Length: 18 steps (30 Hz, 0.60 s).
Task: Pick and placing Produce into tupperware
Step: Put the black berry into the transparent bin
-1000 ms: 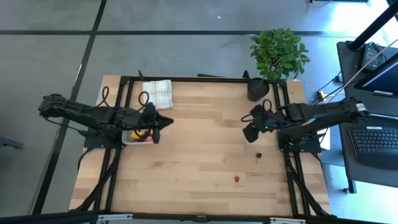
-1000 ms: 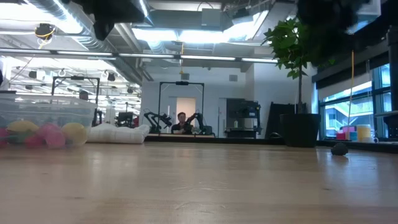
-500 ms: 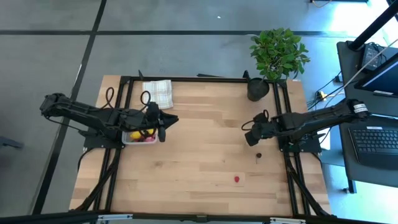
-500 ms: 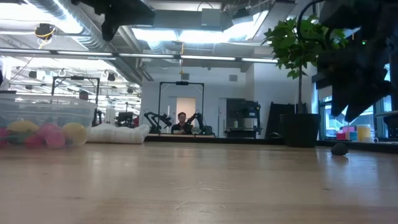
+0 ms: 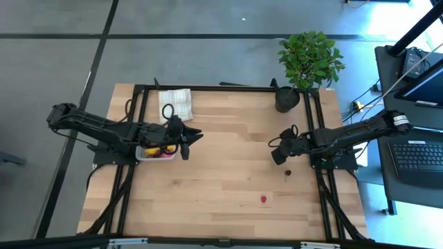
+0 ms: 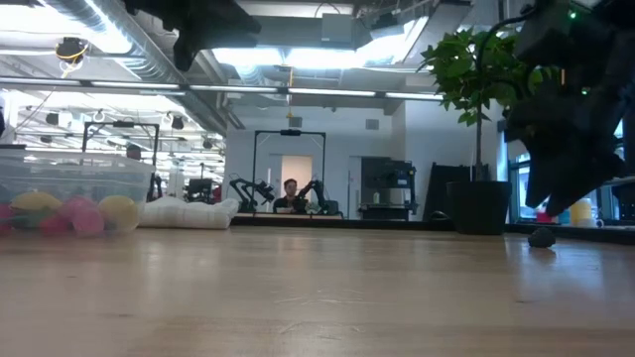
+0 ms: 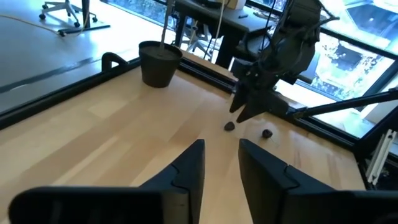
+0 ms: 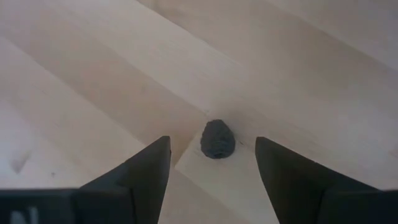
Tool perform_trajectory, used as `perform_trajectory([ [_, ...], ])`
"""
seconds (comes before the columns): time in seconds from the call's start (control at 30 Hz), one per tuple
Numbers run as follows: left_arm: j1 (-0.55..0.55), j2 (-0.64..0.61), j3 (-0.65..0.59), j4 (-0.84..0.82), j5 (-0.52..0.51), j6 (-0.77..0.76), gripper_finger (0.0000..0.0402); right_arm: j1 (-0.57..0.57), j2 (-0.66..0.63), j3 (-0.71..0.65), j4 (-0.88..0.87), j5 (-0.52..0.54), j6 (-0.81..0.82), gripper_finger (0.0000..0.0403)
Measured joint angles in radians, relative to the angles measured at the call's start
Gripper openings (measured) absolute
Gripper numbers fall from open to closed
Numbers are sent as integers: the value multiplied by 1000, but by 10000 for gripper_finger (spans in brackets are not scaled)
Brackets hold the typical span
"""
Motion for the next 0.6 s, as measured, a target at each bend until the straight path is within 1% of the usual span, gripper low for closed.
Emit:
perform_trajectory([
  [0.27, 1, -1, 0, 5, 0, 0, 98, 0, 0, -27, 27, 0, -21, 237],
  [0.47, 1, -1, 0, 6, 0, 0, 87, 0, 1, -76, 128, 0, -72, 237],
  [0.6, 1, -1, 0, 6, 0, 0, 78, 0, 9, -94, 160, 0, -72, 237],
])
